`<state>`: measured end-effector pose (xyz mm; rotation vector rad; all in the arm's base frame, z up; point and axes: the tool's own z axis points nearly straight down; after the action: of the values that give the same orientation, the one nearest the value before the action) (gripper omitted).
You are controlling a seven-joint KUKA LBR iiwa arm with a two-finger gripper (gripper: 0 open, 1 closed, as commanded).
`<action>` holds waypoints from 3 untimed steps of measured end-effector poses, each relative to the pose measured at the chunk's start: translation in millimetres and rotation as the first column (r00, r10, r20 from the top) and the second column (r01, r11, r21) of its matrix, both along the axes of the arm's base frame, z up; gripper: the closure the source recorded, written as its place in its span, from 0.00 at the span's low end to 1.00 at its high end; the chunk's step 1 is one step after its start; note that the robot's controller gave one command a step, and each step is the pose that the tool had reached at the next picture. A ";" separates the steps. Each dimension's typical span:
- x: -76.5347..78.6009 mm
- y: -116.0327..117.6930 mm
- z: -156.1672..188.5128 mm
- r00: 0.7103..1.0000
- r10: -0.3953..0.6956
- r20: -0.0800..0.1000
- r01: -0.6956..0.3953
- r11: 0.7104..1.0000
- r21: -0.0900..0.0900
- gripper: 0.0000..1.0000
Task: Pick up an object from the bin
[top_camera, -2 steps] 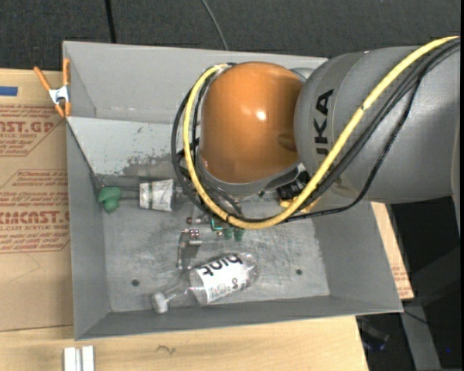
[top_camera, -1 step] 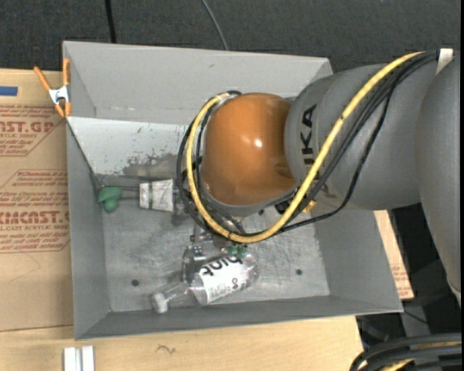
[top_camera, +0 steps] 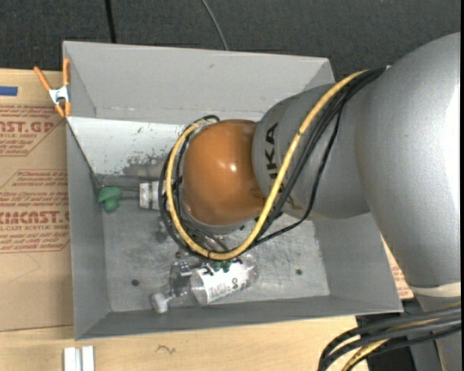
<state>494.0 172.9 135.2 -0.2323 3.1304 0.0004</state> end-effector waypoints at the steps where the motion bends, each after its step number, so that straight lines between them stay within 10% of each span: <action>1: -0.3 18.3 -3.7 0.997 0.079 -0.003 -0.079 0.997 0.000 0.00; 2: -10.1 -24.3 -34.2 0.980 0.198 -0.001 -0.198 0.980 0.001 0.00; 3: 7.9 -73.3 -50.7 0.978 0.206 -0.004 -0.206 0.979 0.000 1.00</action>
Offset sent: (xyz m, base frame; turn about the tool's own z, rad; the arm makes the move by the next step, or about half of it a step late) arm -0.0145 -0.0482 -0.0482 -0.2213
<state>502.0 99.6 84.5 -0.5562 3.0933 0.0012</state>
